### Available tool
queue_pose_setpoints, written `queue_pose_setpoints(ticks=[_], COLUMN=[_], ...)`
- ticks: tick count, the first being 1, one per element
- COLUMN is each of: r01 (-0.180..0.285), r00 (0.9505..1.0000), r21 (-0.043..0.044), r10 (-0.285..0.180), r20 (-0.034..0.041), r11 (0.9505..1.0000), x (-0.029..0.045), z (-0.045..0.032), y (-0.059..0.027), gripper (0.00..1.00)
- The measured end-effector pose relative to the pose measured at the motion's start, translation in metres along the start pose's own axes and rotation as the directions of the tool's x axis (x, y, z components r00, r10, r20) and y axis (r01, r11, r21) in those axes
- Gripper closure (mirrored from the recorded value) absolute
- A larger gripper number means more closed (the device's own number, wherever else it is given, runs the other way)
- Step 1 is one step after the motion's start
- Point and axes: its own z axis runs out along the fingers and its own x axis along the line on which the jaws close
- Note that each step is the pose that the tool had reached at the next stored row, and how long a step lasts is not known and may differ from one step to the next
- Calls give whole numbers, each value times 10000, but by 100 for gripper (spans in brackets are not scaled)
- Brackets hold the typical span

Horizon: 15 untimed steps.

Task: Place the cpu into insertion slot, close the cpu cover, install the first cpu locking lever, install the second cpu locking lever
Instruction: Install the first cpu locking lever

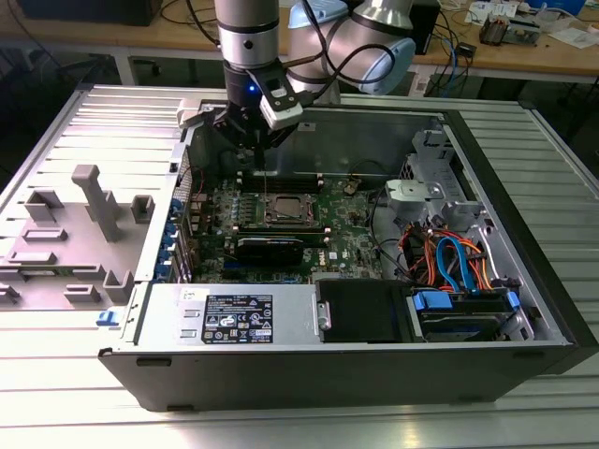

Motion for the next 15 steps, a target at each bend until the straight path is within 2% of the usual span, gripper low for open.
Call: queue_pose_setpoints(ticks=[15], r01=[3], r00=[10000], r21=[1], r10=[-3], r20=[0], r11=[10000], x=[-74], z=[3], y=[38], gripper=[89])
